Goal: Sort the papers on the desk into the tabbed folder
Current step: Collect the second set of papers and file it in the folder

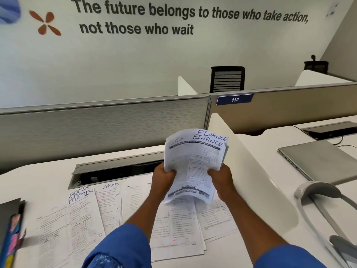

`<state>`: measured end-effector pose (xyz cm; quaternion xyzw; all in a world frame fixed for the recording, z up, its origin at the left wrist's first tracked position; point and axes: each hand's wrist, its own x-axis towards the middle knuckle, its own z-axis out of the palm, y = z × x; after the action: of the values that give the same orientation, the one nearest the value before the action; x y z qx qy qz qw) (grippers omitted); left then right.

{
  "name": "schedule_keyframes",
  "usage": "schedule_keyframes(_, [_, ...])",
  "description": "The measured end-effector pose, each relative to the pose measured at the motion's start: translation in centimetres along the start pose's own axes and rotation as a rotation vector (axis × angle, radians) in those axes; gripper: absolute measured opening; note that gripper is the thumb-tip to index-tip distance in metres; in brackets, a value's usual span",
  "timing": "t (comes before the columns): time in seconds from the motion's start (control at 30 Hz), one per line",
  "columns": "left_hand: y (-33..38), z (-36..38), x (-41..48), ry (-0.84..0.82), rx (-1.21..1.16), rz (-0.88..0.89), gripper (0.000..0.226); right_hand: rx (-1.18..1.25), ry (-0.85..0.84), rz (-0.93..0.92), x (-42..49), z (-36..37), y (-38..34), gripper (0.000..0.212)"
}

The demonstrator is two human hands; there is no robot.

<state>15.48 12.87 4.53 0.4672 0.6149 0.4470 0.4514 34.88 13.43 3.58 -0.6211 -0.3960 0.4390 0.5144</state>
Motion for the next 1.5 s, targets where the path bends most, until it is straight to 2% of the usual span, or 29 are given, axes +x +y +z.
schedule_keyframes(0.17, [-1.6, 0.1, -0.5, 0.006, 0.064, -0.039, 0.024, -0.092, -0.042, 0.106, 0.0, -0.1, 2.2, 0.029])
schedule_keyframes(0.33, [-0.9, -0.4, -0.1, 0.032, 0.001, -0.007, 0.015, -0.104, 0.01, 0.0, 0.1, 0.2, 1.2, 0.029])
schedule_keyframes(0.43, [-1.0, -0.8, 0.2, 0.021, -0.025, -0.015, 0.024, -0.106, -0.012, -0.022, 0.0, 0.5, 0.9, 0.028])
schedule_keyframes(0.57, [-2.2, -1.0, 0.1, -0.005, 0.029, -0.029, 0.036, -0.158, -0.031, 0.068, 0.2, 0.4, 2.5, 0.029])
schedule_keyframes(0.93, [-0.4, -0.9, 0.1, 0.082, 0.077, 0.064, 0.007, -0.195, 0.003, -0.046, 0.5, 0.8, 0.8, 0.028])
schedule_keyframes(1.03, [0.7, -2.8, 0.2, 0.119, 0.106, 0.085, 0.009, -0.223, -0.073, -0.101, 0.5, 1.6, 0.2, 0.029])
schedule_keyframes(1.13, [0.9, -6.1, 0.3, 0.145, 0.112, 0.07, 0.014, -0.153, -0.206, -0.083, -0.2, 3.3, -0.1, 0.033])
schedule_keyframes(1.33, [-0.3, -13.1, -1.0, 0.161, 0.064, -0.041, 0.02, 0.181, -0.571, 0.144, -2.7, 7.9, -0.2, 0.046])
schedule_keyframes(1.4, [-0.9, -15.4, -1.8, 0.163, 0.019, -0.071, 0.021, 0.196, -0.685, 0.223, -3.8, 9.5, 0.1, 0.052])
schedule_keyframes(1.5, [-1.9, -18.6, -2.9, 0.173, -0.034, -0.117, 0.022, 0.155, -0.767, 0.263, -5.4, 11.9, 0.7, 0.049])
